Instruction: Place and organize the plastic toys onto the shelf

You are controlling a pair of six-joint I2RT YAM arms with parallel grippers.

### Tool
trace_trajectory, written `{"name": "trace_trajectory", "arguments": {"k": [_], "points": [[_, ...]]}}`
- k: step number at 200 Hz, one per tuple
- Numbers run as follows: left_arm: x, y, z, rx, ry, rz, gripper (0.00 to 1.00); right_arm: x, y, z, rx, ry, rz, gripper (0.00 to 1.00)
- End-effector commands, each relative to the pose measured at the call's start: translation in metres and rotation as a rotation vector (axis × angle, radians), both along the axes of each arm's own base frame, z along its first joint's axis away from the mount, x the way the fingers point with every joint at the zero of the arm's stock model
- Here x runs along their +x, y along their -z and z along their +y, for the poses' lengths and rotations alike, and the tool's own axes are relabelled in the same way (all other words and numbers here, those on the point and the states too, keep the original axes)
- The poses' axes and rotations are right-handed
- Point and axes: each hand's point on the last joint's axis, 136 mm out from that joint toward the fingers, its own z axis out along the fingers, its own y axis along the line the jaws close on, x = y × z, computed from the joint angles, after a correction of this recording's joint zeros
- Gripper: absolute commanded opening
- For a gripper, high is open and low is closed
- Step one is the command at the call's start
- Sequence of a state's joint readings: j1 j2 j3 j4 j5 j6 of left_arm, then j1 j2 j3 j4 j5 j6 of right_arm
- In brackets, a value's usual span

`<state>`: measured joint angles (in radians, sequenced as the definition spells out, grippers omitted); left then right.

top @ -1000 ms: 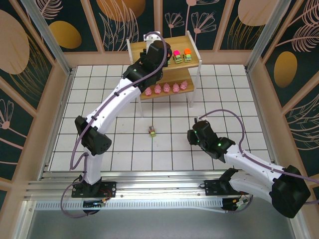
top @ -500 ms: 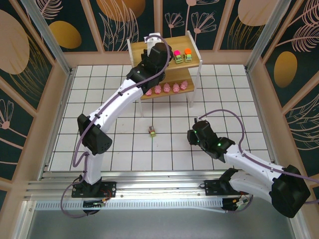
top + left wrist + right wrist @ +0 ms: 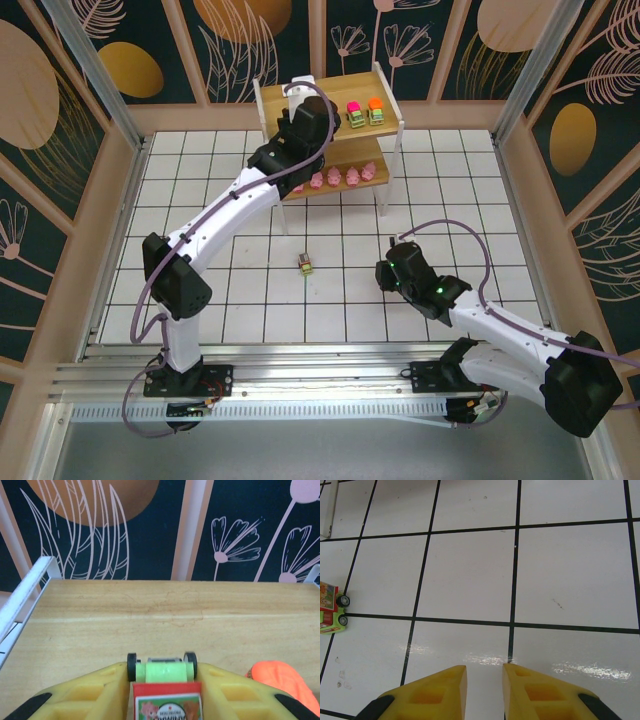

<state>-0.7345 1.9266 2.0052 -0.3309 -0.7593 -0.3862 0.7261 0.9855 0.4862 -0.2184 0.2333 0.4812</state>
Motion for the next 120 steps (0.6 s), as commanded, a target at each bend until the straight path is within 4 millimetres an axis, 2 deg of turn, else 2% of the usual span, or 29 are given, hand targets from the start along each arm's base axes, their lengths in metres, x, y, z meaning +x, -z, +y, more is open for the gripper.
{"name": "trace_trajectory", "arguments": {"k": [1,33,47,92,120], "points": [[-0.003,0.000,0.003,0.000,0.021,0.011,0.37,0.001,-0.001,0.003,0.008,-0.006,-0.004,0.26],[-0.003,-0.004,0.000,-0.007,0.032,0.004,0.37,0.001,-0.001,0.003,0.008,-0.006,-0.003,0.26],[-0.002,0.000,-0.002,-0.007,0.040,0.013,0.38,0.001,-0.001,0.003,0.008,-0.005,-0.005,0.26],[-0.003,0.011,-0.006,-0.023,0.059,0.042,0.45,0.001,-0.001,0.003,0.006,-0.004,-0.005,0.26],[-0.008,0.009,-0.005,-0.035,0.069,0.039,0.49,0.001,-0.001,0.003,0.006,-0.005,-0.006,0.27]]}}
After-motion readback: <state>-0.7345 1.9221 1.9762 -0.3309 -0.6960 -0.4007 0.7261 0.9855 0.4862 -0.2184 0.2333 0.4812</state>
